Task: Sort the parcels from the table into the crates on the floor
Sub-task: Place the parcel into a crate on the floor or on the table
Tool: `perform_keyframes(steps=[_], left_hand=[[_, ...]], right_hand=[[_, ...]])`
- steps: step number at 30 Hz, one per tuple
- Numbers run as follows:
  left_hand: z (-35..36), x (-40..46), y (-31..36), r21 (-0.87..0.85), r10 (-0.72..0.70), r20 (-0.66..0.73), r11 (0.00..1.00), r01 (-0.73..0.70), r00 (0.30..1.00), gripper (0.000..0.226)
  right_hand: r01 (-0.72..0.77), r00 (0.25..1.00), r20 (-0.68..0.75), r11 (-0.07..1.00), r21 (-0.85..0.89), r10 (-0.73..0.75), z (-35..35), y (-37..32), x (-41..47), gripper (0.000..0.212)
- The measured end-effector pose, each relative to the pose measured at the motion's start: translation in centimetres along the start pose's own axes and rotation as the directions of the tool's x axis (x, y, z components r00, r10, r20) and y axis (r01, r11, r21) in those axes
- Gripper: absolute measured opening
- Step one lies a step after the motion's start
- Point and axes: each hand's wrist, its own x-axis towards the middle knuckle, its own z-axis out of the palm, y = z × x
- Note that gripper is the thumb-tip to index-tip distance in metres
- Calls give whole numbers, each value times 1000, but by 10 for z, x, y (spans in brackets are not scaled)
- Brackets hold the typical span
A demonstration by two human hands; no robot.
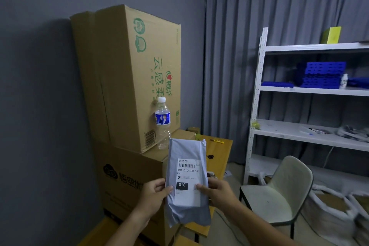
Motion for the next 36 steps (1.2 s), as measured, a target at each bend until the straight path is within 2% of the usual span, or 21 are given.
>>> perform_keyframes(steps=[6, 10, 14, 18, 22, 27, 31, 36], left_hand=[[38, 11, -35, 12, -84, 41, 996, 83, 996, 27], [81, 12, -59, 19, -144, 84, 990, 142, 986, 23], [130, 12, -97, 93, -210, 175, 976, 196, 962, 15], [182, 5, -147, 163, -282, 208, 954, 251, 937, 14], [227, -6, -218, 239, -398, 244, 909, 343, 884, 13], [270, -26, -320, 321, -560, 220, 815, 483, 799, 15], [292, -36, -413, 372, -624, 221, 764, 527, 749, 14], [303, -35, -531, 406, -680, 240, 718, 565, 692, 11]], right_hand=[[-70, 996, -51, 998, 4, 70, -38, 39, 1, 13], [-154, 983, -99, 988, 5, 154, -74, 76, -2, 18], [-240, 953, -178, 970, 49, 245, -113, 120, -11, 18], [-343, 917, -207, 939, 33, 342, -155, 180, -19, 17], [-457, 870, -192, 889, 32, 454, -189, 252, -28, 20], [-596, 780, -202, 802, 52, 592, -212, 367, -37, 25], [-679, 703, -231, 731, 64, 673, -221, 469, -37, 21], [-740, 641, -208, 667, 88, 739, -223, 588, -22, 22]])
